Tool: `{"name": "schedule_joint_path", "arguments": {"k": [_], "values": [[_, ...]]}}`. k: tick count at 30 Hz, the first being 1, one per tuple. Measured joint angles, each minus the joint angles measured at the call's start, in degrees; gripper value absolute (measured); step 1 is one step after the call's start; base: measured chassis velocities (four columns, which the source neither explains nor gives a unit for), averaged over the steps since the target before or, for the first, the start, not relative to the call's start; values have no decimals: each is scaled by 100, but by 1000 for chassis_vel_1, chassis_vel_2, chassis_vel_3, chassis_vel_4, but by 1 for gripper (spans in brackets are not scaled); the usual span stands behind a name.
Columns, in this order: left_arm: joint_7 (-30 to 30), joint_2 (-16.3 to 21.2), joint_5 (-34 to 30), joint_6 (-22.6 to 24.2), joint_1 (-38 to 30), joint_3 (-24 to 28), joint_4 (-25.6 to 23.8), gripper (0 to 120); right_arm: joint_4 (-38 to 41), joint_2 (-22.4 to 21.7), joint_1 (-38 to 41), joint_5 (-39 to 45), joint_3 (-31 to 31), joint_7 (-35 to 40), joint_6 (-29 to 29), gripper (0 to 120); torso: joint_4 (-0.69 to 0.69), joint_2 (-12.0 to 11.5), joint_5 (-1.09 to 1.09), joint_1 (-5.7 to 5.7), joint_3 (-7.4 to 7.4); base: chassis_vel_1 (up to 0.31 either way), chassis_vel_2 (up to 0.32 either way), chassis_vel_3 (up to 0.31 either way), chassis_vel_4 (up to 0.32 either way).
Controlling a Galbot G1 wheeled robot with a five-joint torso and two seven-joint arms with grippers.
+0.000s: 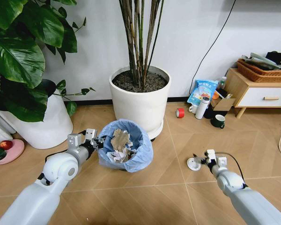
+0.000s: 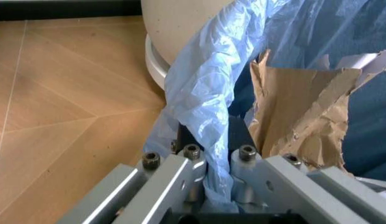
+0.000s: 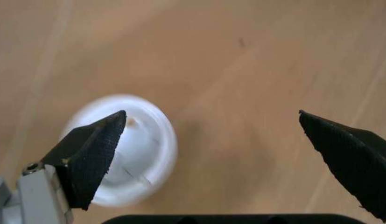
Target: Pick up the trash bin and place the garbage on the floor into it.
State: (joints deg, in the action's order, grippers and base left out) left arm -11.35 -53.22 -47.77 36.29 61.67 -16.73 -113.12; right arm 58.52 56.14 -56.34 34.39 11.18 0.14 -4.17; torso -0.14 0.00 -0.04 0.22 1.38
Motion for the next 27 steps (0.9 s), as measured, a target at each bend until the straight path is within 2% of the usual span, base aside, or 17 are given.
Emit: {"name": "schedule_joint_path", "arguments": {"k": [8, 27], "values": [[2, 20, -19, -3, -16, 41, -17, 0, -870, 182, 260, -45, 43, -350, 293, 100, 1, 0, -3, 0, 0, 0, 0, 0, 0], [-4, 13, -3, -20, -33, 107, -5, 0, -1537, 755, 581, -38, 3, -630, 535, 98, 1, 0, -1, 0, 0, 0, 0, 0, 0]]}}
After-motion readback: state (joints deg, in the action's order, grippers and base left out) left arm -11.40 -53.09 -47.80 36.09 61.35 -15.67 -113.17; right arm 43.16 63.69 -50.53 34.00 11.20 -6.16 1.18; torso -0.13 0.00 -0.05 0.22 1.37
